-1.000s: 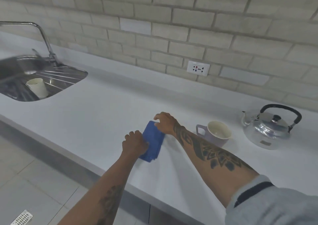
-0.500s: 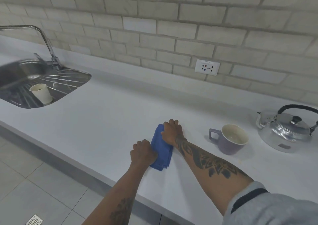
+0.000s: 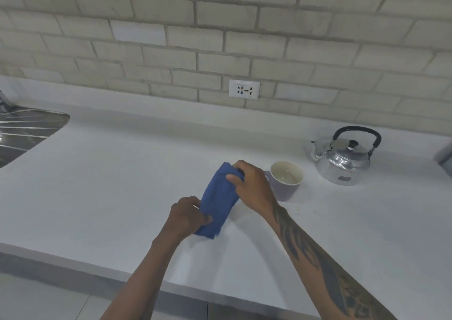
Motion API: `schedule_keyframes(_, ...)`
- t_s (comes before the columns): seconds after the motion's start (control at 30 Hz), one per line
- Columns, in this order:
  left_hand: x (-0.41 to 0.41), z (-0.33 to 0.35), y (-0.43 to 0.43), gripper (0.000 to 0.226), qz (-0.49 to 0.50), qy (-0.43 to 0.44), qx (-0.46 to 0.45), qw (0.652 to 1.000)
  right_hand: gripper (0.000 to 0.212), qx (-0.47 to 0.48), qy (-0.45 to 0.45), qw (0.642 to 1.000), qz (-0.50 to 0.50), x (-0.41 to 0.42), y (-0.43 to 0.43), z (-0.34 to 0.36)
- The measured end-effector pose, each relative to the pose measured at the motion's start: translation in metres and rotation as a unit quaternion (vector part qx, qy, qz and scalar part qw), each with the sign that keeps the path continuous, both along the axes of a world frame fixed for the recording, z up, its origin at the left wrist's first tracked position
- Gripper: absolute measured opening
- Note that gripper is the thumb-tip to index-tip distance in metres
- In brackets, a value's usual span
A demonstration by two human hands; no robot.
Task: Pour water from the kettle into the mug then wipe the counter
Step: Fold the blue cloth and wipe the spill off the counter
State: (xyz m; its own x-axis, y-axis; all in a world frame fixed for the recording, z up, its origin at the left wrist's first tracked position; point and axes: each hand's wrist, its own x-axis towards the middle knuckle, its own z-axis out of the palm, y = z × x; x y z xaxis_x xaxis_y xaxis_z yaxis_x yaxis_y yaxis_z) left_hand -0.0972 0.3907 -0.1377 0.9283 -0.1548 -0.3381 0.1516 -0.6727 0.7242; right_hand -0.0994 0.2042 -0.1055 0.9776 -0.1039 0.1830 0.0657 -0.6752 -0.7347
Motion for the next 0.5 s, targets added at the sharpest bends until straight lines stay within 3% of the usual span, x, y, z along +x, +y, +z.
schedule_keyframes(0.13,-0.026,0.020,-0.050,0.029,-0.119,0.052,-0.041,0.991,0.010,0.009,-0.022,0.998,-0.059,-0.053,-0.063,0.021)
schedule_keyframes(0.3,-0.068,0.009,-0.141,0.032,-0.244,0.101,-0.072,0.962,0.005,-0.014,0.053,0.987,-0.154,-0.096,-0.146,0.019)
schedule_keyframes(0.5,-0.110,-0.013,-0.220,0.020,-0.264,0.169,-0.120,0.942,0.011,-0.082,0.155,0.961,-0.214,-0.120,-0.211,-0.003)
